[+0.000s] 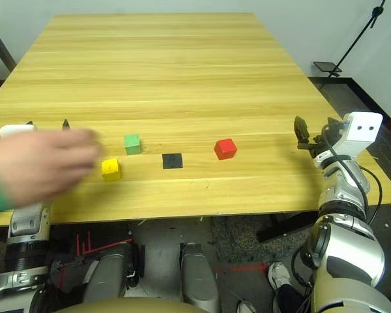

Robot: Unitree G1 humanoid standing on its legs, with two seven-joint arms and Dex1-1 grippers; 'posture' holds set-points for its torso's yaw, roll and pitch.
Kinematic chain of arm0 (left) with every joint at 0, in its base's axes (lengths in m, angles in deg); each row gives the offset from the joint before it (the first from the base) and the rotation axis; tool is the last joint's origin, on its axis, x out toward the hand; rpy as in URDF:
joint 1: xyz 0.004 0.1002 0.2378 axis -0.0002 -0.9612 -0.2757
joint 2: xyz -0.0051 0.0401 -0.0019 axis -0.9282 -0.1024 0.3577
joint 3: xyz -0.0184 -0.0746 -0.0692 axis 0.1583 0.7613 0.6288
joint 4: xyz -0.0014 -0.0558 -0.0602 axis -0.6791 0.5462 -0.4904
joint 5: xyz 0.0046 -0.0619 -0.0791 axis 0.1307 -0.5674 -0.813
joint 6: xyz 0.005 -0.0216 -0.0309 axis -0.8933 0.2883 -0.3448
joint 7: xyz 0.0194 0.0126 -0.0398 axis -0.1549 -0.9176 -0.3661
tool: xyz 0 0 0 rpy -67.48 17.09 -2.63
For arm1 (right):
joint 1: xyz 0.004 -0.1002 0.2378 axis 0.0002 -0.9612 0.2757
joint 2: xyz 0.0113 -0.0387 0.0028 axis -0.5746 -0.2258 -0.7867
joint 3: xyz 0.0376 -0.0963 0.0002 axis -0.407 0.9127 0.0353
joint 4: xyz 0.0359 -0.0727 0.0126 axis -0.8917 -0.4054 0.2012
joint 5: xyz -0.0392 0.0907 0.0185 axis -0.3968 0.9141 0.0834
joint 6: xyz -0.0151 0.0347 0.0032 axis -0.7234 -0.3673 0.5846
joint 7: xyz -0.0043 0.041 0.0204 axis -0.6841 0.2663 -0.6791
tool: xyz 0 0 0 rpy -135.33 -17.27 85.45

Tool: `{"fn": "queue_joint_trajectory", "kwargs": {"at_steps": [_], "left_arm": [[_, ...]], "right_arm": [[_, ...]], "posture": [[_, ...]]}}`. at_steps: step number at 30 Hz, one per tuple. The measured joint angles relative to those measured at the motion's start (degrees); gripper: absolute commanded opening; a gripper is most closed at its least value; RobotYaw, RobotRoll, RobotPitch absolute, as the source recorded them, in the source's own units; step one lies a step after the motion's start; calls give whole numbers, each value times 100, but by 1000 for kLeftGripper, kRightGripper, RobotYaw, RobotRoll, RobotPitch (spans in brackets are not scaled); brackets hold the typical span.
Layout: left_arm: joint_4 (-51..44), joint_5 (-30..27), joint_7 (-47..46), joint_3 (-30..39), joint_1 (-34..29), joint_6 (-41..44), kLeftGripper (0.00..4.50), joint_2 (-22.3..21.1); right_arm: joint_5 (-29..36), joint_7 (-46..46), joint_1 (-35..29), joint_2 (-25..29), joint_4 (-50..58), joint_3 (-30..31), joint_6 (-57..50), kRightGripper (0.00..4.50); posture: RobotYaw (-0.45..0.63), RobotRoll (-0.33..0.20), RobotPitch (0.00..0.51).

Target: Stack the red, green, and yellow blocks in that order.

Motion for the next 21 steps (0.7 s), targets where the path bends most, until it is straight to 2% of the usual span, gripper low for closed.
{"fn": "queue_joint_trajectory", "kwargs": {"at_steps": [4,5,8,12,15,18,21], "left_arm": [[0,1,-40,18,-3,-24,4480,2],[-26,1,-54,7,-37,-25,4480,39],[-357,-199,136,-32,-94,244,4480,31],[-848,-1008,1251,-216,589,1193,4480,-596],[-1146,-1440,2059,-356,996,1778,4480,-1200],[-1183,-1938,2920,-586,1206,2526,4480,-1690],[-1294,-2296,3666,-1002,1455,3151,4480,-2004]], "right_arm": [[28,-64,19,19,-15,0,-20,4500],[2,-80,21,69,-35,20,-60,4500],[-117,321,213,187,-40,269,-264,4500],[-514,1978,838,287,193,1164,-862,4500],[-885,3166,1075,469,322,1823,-982,4500],[-1283,4117,1246,633,309,2383,-969,4500],[-1684,4772,1570,674,192,2864,-829,4500]], "posture": [[159,-155,111],[145,-150,132],[135,-165,140],[161,-173,121],[176,-177,112],[197,-178,110],[220,-181,104]]}}
